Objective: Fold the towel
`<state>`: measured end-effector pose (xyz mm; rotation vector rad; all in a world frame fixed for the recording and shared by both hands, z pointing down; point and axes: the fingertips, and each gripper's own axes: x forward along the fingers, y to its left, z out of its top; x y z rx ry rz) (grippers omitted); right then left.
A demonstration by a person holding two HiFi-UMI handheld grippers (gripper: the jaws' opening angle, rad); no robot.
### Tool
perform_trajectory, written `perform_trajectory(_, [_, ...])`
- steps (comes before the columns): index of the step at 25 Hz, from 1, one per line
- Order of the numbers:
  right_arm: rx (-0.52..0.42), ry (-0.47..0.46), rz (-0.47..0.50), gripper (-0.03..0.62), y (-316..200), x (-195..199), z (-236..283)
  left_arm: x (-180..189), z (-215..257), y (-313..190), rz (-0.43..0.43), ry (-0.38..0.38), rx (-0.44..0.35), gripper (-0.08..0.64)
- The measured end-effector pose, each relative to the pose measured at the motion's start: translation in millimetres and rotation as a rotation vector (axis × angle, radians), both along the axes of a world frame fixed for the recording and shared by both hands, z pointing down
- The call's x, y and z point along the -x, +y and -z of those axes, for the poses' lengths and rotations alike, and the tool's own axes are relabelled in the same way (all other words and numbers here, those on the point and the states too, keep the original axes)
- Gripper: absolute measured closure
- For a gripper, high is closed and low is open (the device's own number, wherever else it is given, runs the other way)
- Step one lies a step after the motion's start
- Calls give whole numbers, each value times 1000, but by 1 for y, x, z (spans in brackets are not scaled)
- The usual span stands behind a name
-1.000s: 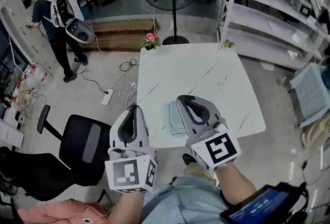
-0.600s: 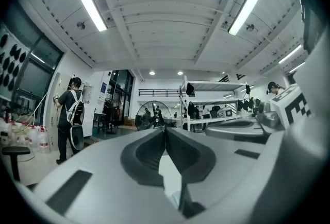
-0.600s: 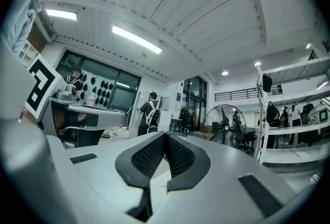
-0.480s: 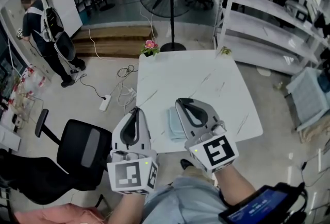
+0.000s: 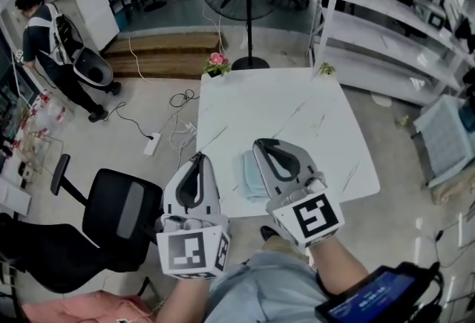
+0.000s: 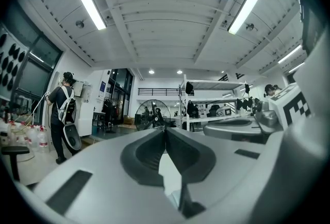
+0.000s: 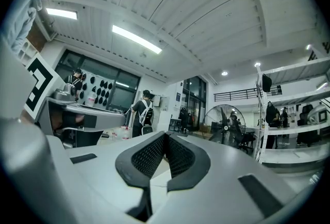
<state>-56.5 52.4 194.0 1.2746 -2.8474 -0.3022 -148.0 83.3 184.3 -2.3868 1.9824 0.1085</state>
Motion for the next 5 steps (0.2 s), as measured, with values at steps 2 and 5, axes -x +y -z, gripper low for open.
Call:
perform_trajectory(2, [-1,-2,2,580,1,-1,0,-2,0,1,-1,-2,0,551])
perform_trajectory(5, [-6,1,4,580,3,-2,-1,-6,-1,3,-3,-4,-1,551])
